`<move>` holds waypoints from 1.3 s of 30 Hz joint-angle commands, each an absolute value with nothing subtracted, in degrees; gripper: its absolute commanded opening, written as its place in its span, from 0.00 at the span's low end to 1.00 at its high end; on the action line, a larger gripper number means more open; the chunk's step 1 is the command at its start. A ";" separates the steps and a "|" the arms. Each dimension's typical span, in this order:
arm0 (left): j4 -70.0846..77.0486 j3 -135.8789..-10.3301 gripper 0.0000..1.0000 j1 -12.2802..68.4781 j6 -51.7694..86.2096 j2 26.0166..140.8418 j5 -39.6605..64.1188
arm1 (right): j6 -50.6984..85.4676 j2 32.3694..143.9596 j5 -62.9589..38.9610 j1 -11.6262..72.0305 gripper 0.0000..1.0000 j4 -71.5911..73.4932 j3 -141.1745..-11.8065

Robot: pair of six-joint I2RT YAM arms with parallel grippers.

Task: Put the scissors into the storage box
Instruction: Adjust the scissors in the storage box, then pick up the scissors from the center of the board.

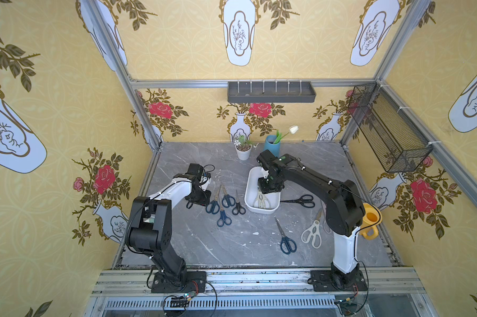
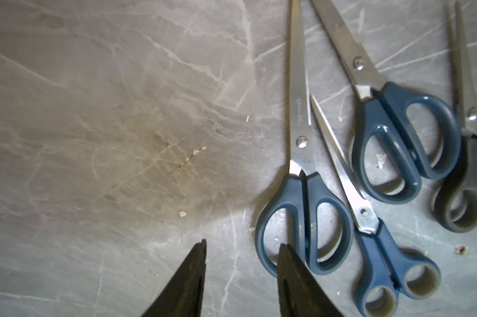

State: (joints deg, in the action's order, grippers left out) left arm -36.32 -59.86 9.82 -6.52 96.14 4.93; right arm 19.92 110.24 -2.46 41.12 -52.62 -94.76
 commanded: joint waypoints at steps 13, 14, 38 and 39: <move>-38.75 -63.31 0.40 10.85 -12.04 102.47 6.59 | 45.51 77.68 -0.01 39.63 0.42 -35.93 -63.95; -38.82 -63.01 0.39 11.14 -12.29 102.48 6.59 | 46.05 77.41 0.21 39.68 0.42 -36.11 -63.49; -41.80 -63.31 0.00 13.36 -10.72 97.66 4.13 | 52.22 69.25 4.32 36.85 0.43 -33.05 -55.58; -42.47 -63.55 0.00 13.36 -10.11 96.56 4.67 | 51.66 70.20 3.90 36.91 0.43 -33.34 -56.25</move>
